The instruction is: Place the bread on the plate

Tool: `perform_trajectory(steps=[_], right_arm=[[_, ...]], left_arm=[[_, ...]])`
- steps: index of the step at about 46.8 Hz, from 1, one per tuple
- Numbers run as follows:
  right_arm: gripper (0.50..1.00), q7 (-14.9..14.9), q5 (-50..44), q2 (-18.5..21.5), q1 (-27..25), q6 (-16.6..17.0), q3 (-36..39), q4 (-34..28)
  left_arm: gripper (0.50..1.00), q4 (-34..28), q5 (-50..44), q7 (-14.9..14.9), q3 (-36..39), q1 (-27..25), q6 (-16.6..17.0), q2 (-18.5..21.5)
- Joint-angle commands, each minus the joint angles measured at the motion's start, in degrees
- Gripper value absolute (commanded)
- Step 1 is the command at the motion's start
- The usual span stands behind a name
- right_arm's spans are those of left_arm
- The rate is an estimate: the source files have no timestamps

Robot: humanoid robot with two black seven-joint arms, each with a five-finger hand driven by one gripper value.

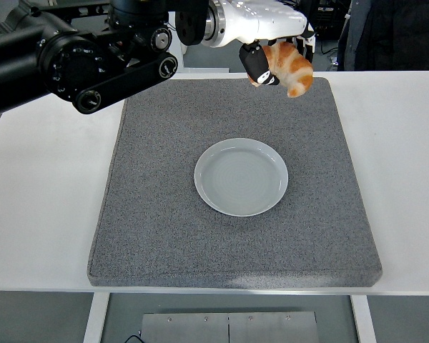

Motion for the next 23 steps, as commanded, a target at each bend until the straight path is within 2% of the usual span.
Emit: perform_trajectory(steps=[1,11,17,23], right_arm=[[1.000,0.01,0.01,0.00,-0.01,0.04,0.00,0.00],[1.000,0.01,0.01,0.00,-0.01,0.04,0.00,0.00],[1.000,0.01,0.01,0.00,-0.01,0.04,0.00,0.00],[1.000,0.01,0.01,0.00,-0.01,0.04,0.00,0.00]], left_arm=[[0.500,0.02,-0.33,-0.14,0.54,0.09,0.10,-1.59],[0.500,0.54,0.11,-0.05,1.59,0.88,0.19,-5.20],[0.500,0.98,0.46,0.03,6.16,0.70,0.45,-5.55],[0.500,1.69,0.46,-0.05,7.31,1.93,0.54,-5.82]])
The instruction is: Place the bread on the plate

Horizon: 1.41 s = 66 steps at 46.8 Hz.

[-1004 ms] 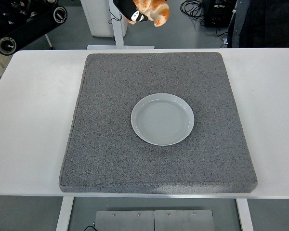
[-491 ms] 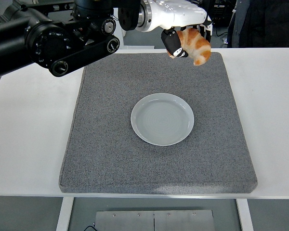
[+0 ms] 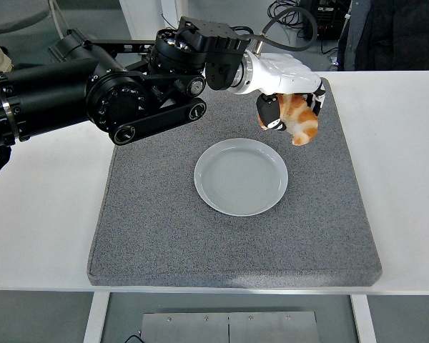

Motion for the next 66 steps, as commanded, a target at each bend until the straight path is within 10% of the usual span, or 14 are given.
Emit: perform_trajectory(steps=[1,66], right_arm=[[1.000,0.00,0.00,0.00,-0.02,-0.06,-0.01,0.00],[1.000,0.00,0.00,0.00,-0.02,0.03,-0.01,0.00]], left_arm=[[0.500,0.13,-0.01,-0.04,0.32,1.41,0.02,-0.12],[0.500,2.76,4.21,-0.48,6.39,13.37,2.83,-0.03]])
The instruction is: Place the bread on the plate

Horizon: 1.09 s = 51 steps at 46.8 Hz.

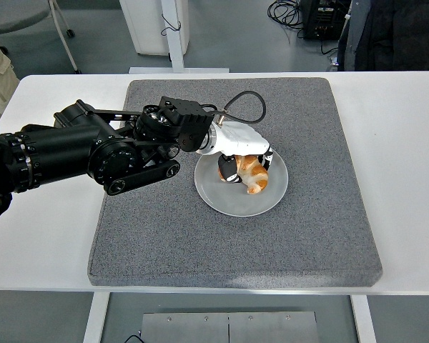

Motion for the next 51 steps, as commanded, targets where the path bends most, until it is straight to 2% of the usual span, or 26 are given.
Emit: perform_trajectory(steps=[1,18,19,20,22,40,51], right_arm=[[1.000,0.00,0.02,0.00,-0.02,0.02,0.00,0.01],[1.000,0.00,-0.07,0.00,-0.02,0.02,0.00,0.01],[1.000,0.00,0.02,0.00,-0.02,-0.06,0.00,0.01],[1.000,0.00,0.02,0.00,-0.02,-0.06,0.00,0.01],[1.000,0.00,0.02,0.00,-0.02,0.02,0.00,0.01],[1.000,0.00,0.02,0.00,-0.02,0.02,0.00,0.01],[1.000,0.00,0.02,0.00,-0.02,-0.06,0.00,0.01]], left_arm=[[0.500,-0.02,0.00,-0.04,0.02,0.12,-0.04,-0.09],[0.500,0.07,-0.43,0.14,-0.06,0.91,-0.13,0.00],[0.514,0.07,-0.70,0.22,-0.06,0.83,-0.21,0.00],[0.640,0.07,-0.87,0.22,-0.15,0.65,-0.48,0.00],[0.998,0.07,-1.05,0.22,-0.15,0.56,-0.83,0.17],[1.000,-1.25,-1.14,-0.04,-0.86,-0.84,-2.32,2.11],[1.000,-3.10,-7.46,0.05,-1.73,-6.29,-4.70,3.86]])
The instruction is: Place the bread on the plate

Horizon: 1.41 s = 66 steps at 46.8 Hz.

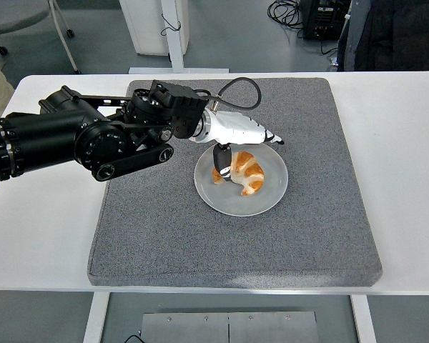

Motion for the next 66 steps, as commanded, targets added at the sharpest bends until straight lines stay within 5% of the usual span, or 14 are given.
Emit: perform_trajectory(steps=[1,13,32,66], right_arm=[[1.000,-0.01,0.01,0.00,-0.04,0.02,0.00,0.01],[1.000,-0.01,0.01,0.00,-0.04,0.02,0.00,0.01],[1.000,-0.01,0.01,0.00,-0.04,0.02,0.00,0.01],[1.000,-0.01,0.01,0.00,-0.04,0.02,0.00,0.01]], left_arm=[[1.000,-0.01,-2.98,0.06,-0.13,-2.38,-0.59,0.25],[1.000,0.07,-14.05,0.06,-0.75,-7.22,-0.59,3.15],[1.000,0.95,-28.82,0.06,-8.04,-4.93,-0.59,7.02],[1.000,13.25,-49.03,-1.96,-30.27,10.27,-0.50,8.43]])
